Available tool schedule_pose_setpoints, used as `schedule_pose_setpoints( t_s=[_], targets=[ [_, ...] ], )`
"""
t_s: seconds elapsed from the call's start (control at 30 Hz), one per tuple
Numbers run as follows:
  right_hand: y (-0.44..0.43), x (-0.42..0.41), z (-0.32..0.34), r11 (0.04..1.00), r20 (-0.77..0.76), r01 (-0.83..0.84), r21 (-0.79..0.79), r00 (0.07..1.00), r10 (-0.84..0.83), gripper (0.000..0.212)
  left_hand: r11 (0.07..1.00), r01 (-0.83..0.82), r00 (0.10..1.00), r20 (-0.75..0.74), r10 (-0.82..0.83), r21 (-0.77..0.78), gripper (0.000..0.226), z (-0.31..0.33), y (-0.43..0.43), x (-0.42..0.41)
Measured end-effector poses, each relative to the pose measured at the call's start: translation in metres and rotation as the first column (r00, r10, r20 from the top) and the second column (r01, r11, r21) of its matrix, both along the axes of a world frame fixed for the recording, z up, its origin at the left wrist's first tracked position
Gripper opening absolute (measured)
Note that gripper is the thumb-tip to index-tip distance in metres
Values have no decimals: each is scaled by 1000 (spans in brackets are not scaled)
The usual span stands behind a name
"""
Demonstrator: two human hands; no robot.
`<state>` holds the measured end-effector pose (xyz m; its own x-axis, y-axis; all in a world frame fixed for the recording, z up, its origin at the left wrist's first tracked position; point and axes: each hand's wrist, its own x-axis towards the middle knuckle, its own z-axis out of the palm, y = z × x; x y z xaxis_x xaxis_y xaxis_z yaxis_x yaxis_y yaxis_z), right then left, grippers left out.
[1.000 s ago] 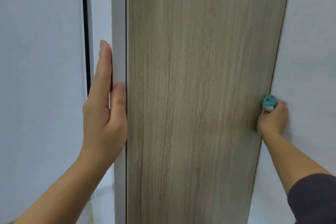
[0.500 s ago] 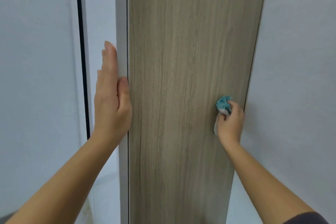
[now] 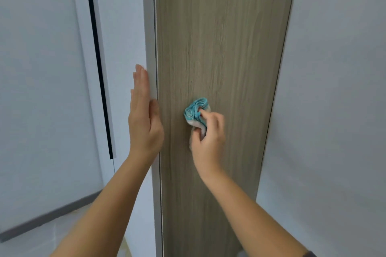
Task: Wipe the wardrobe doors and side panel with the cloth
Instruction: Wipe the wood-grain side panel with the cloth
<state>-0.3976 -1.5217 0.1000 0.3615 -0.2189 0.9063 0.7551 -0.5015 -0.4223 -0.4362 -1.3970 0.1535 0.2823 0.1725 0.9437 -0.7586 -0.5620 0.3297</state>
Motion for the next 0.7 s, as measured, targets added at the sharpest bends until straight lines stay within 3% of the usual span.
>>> schedule_pose_setpoints(
  t_s=[0.17,0.33,0.43,0.53,0.7],
  targets=[
    [18,-29,-16,988,2,-41,-149,999,42,42,986,146,988,-27,-149,-85,60,3,7,-5],
    [19,-41,-32,924,66,-44,-379,995,75,31,980,178,983,-37,-181,-84,60,6,9,-12],
    [-11,-12,-28,966,-43,22,-258,998,-34,42,995,94,995,-26,-95,-25,60,2,8,-8],
    [-58,33,-18,992,-232,90,-91,967,-109,38,997,-77,997,-9,77,16,61,-3,0,-2],
    [-127,98,3,974,-422,226,5,884,-202,33,955,-293,956,21,292,45,65,-7,-6,5]
  ],
)
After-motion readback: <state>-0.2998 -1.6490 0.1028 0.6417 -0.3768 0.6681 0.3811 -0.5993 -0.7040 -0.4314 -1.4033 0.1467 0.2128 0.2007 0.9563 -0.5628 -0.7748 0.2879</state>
